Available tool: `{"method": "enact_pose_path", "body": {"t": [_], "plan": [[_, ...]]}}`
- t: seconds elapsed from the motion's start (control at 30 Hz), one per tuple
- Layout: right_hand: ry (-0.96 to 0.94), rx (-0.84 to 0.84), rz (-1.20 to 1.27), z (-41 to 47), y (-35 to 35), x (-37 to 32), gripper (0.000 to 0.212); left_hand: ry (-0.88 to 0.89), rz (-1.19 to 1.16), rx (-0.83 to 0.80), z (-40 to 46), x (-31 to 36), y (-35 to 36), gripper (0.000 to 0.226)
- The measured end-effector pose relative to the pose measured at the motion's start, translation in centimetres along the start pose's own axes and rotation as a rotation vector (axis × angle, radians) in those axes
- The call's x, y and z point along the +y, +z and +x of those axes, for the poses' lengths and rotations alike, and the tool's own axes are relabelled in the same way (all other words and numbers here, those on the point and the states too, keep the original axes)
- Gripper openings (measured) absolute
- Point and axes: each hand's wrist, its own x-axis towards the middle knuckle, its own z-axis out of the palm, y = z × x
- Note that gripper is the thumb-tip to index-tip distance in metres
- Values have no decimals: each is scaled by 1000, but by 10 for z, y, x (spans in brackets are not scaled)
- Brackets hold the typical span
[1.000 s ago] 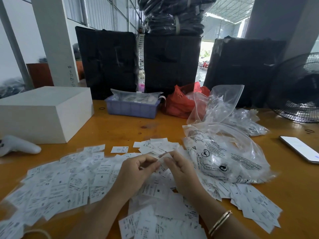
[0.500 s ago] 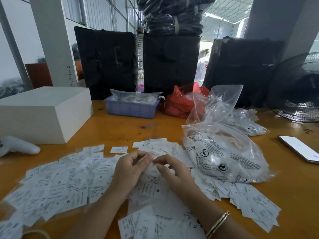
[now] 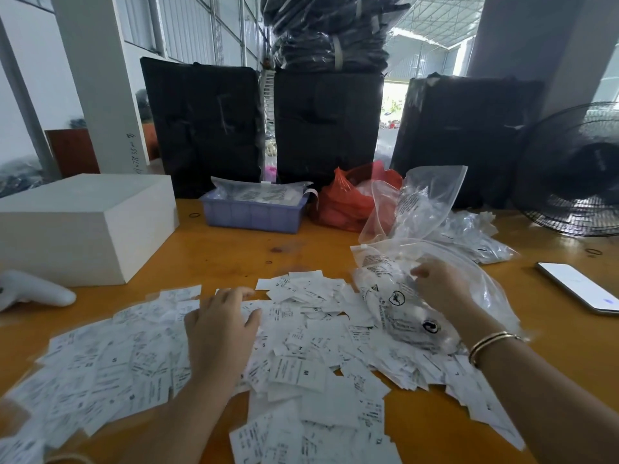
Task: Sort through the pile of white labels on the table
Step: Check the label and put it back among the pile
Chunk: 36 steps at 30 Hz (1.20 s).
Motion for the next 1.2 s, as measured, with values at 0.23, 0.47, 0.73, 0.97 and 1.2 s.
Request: {"method": "enact_pose_path", "body": {"t": [0.23, 0.47, 0.73, 0.97, 1.2], "plan": [[11, -7, -81, -1, 15, 12, 38, 347, -142, -49, -11, 13, 8, 14], [60, 68, 25, -4, 11, 15, 34, 441, -250, -172, -15, 16, 11, 13], [-359, 275, 576, -44, -9, -50, 11, 339, -401, -172, -15, 19, 10, 18], [-487, -226, 791, -103, 36, -89, 14, 99, -726, -392, -16, 21, 5, 71], [-398, -253, 940, -109, 48, -82, 8, 82, -736, -323, -15, 22, 10, 12]]}}
